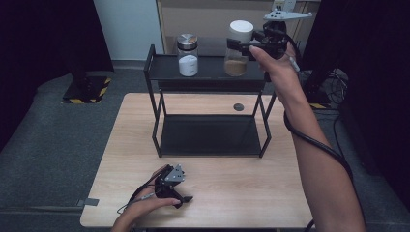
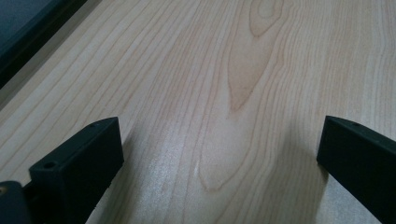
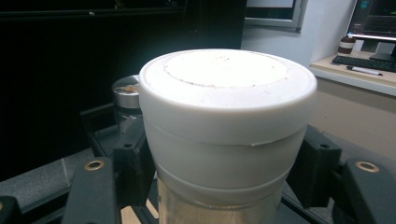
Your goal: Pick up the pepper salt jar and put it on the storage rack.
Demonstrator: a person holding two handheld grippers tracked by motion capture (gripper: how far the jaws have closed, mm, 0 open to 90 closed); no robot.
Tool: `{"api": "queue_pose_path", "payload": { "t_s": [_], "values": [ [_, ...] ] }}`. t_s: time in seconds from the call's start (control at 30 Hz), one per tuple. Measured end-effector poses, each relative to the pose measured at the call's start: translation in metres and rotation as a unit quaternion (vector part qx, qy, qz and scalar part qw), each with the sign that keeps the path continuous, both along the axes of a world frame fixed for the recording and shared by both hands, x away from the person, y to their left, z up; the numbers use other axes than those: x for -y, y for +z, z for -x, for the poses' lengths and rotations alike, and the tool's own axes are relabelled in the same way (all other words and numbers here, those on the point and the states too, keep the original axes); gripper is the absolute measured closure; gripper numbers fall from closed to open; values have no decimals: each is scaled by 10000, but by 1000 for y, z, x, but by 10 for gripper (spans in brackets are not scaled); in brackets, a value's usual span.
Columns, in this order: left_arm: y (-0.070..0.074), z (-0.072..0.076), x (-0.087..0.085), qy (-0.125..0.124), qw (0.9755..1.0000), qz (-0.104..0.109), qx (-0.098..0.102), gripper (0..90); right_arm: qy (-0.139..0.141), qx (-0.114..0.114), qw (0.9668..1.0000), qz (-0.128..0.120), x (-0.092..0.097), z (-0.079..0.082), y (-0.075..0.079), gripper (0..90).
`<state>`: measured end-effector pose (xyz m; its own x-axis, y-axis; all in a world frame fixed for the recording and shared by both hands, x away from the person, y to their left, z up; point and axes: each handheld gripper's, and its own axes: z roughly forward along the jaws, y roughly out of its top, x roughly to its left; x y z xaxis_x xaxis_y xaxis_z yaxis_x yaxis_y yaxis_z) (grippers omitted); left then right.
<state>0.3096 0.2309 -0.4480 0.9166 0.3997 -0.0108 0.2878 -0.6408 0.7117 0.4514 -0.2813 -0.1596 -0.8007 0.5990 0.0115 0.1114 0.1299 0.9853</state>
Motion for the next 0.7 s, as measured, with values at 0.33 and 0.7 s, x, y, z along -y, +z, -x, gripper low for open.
{"api": "queue_pose_path", "payload": {
  "t_s": [0.33,0.7],
  "values": [
    [0,0,0,4,10000,8,1,0,-86,-87,9999,53,-3,-9,-4,359],
    [0,0,0,3,10000,7,0,0,-153,-108,9997,155,-7,-14,-7,359]
  ]
}}
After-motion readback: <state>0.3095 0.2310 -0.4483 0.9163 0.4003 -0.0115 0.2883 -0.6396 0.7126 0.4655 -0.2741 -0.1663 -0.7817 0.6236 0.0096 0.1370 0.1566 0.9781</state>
